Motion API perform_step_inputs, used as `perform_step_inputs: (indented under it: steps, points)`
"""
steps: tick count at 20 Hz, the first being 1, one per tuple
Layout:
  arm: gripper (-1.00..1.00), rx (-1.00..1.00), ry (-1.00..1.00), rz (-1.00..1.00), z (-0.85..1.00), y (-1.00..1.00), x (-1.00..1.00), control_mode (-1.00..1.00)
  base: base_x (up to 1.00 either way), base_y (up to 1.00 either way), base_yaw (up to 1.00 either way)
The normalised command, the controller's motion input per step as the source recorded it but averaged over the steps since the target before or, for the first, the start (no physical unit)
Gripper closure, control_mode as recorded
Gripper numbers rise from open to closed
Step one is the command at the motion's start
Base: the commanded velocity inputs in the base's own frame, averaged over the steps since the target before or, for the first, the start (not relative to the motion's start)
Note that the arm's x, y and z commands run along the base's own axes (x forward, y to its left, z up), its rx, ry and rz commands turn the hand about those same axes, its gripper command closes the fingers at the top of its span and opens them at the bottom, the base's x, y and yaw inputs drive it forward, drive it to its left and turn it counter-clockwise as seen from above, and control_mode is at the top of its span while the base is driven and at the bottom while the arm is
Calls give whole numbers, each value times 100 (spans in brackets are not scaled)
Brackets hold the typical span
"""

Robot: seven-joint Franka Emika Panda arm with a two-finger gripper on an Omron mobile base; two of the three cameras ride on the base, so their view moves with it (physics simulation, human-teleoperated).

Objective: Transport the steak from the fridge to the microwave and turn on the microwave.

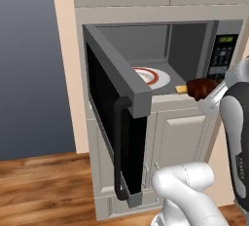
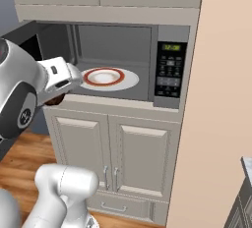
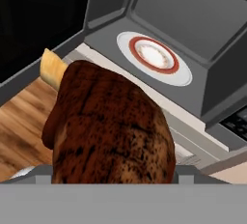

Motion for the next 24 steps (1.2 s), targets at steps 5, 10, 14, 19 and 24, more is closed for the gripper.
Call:
perform_step_inputs:
  steps: [5, 10, 14, 19, 24]
  points:
    - [100, 0, 0, 0, -19, 3, 74, -100, 0, 0, 0]
    - [100, 0, -8, -8, -13, 10, 53, -100, 0, 0, 0]
    - [100, 0, -9, -13, -2, 1, 32, -100, 0, 0, 0]
    - [100, 0, -3, -9, -8, 0, 39, -100, 0, 0, 0]
    - [100, 0, 0, -3, -17, 0, 52, -100, 0, 0, 0]
